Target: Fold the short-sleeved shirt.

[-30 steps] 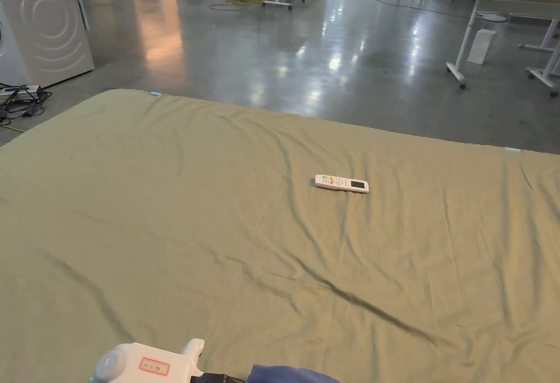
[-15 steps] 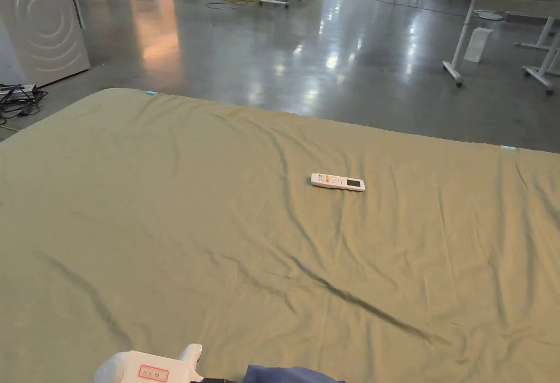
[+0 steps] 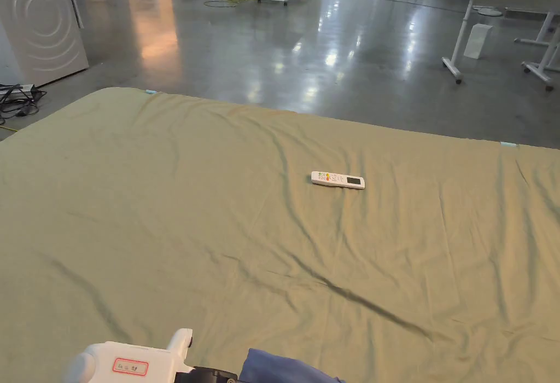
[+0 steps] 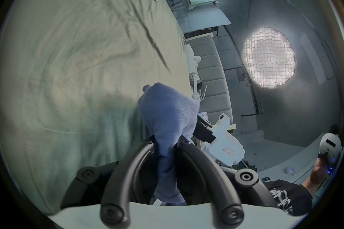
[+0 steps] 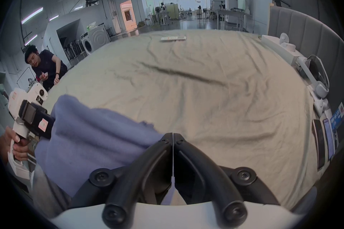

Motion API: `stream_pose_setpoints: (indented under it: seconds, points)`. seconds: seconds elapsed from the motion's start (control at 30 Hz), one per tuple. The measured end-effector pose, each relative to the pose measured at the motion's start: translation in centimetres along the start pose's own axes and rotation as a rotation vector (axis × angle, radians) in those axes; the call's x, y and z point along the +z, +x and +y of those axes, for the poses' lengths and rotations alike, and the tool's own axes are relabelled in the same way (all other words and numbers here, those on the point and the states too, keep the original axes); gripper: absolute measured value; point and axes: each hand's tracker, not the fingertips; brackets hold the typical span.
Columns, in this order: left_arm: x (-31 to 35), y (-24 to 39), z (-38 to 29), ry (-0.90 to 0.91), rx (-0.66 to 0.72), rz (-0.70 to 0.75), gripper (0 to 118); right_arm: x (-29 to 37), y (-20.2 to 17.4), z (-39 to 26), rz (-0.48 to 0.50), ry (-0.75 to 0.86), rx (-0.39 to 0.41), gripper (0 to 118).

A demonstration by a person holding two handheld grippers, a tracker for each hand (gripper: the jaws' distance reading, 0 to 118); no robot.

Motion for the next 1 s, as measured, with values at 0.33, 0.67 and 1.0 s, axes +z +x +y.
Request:
stream_pose_setpoints:
  seconds: [0.33, 0.67, 1.0]
  points:
    - [8.0, 2.0, 3.3, 0.044, -0.054, 0.067, 18, 4.5, 3.6, 9.4, -0.077, 0.263, 0.002, 1]
    - [22.3, 1.5, 7.9, 0.164, -0.034, 0.365, 18, 6.1, 7.4, 15.6, -0.15, 0.367, -0.031, 1]
    - [29.9, 1.0, 10.3, 0.228, 0.006, 0.767, 18, 5.4, 9.3, 15.7, -0.195, 0.346, -0.072, 1]
